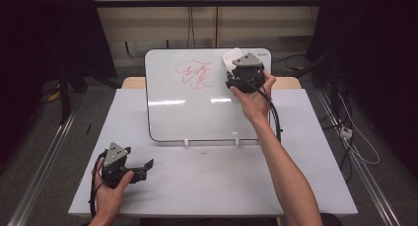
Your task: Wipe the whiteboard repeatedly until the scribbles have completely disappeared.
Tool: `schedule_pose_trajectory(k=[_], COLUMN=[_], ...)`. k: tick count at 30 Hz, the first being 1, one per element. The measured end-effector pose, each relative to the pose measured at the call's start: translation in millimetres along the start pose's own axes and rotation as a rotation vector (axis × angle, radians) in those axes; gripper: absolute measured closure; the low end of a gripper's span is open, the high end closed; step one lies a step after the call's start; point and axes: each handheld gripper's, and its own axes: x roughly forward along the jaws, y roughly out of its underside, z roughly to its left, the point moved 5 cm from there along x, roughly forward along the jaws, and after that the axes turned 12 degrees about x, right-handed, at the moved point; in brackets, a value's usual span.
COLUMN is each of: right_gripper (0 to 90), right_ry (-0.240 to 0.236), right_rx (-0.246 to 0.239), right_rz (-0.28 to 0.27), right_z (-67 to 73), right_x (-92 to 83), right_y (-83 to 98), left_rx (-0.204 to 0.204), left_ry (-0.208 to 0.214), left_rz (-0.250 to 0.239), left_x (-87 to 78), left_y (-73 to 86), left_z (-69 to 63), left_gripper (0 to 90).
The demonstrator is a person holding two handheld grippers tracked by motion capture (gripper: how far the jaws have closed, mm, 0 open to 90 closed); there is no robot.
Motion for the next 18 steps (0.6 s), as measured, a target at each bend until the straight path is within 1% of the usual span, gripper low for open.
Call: schedule_pose_trajectory(k=[4, 7, 8, 9, 14, 18], right_gripper=[31.6, 31.6, 31.6, 31.6, 31.6, 31.6], right_ry=[-0.004, -0.003, -0.009, -0.005, -0.013, -0.016], right_rx=[-0.014, -0.008, -0.008, -0.008, -0.008, -0.017], right_rz=[-0.003, -0.003, -0.004, -0.003, -0.004, -0.005], right_z=[6.9, 8.1, 8.9, 9.8, 15.5, 19.3], right_x=[0.2, 0.9, 1.2, 1.1, 1.6, 2.1], right_y=[1.2, 0.8, 0.8, 1.0, 1.2, 1.3], left_rx=[0.003, 0.004, 0.003, -0.003, 0.01, 0.0], left_ry=[-0.002, -0.001, -0.001, -0.001, 0.0, 0.002], left_rz=[0.0, 0.001, 0.0, -0.001, 0.005, 0.001], left_x=[0.1, 0.0, 0.2, 0.5, 1.0, 1.5], left_y=[0.1, 0.0, -0.1, -0.1, -0.1, -0.1], left_z=[0.4, 0.2, 0.1, -0.2, -0.3, -0.5], left_gripper=[7.3, 7.3, 7.3, 7.3, 7.3, 7.3])
